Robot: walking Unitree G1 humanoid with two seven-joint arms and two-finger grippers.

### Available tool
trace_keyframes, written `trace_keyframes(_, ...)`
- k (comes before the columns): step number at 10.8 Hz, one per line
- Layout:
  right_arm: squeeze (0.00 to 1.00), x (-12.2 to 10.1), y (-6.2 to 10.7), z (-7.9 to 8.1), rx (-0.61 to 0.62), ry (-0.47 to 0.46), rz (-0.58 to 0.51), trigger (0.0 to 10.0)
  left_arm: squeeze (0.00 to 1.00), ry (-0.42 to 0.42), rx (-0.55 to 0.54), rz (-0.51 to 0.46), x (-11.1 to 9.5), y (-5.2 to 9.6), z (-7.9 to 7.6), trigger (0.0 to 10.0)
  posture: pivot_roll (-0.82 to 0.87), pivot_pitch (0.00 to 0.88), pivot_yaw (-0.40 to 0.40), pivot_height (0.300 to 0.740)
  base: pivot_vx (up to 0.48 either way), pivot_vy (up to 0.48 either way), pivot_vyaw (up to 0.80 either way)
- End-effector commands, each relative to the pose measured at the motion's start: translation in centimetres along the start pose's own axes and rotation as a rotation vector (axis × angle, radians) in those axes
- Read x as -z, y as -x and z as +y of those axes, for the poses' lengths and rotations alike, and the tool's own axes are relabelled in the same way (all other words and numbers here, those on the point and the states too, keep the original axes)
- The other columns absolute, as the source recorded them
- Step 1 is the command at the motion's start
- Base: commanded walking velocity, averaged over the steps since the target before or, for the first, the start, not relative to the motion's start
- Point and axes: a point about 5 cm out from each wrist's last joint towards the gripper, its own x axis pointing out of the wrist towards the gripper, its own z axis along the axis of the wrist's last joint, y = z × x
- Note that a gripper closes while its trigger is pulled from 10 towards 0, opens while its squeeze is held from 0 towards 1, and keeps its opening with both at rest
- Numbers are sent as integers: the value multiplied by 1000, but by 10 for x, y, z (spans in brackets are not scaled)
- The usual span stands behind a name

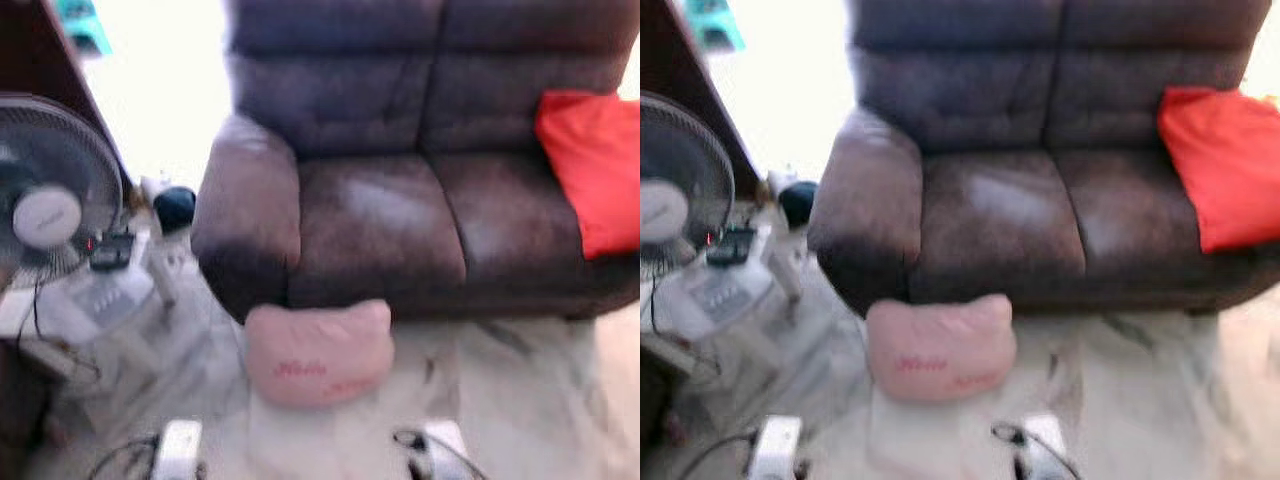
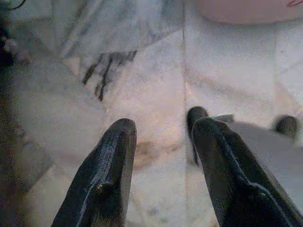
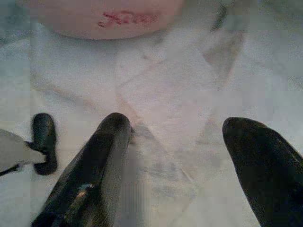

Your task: Move the pillow to the sofa from floor

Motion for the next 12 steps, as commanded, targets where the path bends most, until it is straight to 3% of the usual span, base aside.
trace_keyframes(1,0,5,1,-7,20,-11,12,10000,0,15,-7,2,2,1,5,10000,32,59,-1,740,0,0,0)
trace_keyframes(4,0,1,0,-8,24,-13,5,10000,0,32,-25,-4,-1,0,18,10000,35,74,-4,740,0,0,0)
trace_keyframes(9,0,-3,0,-11,47,-27,-13,10000,0,63,-18,-5,-3,-1,13,10000,32,91,-5,740,0,0,0)
trace_keyframes(12,0,-2,0,-11,46,-44,-19,10000,0,72,-15,-4,-3,0,12,10000,32,90,-2,740,265,0,0)
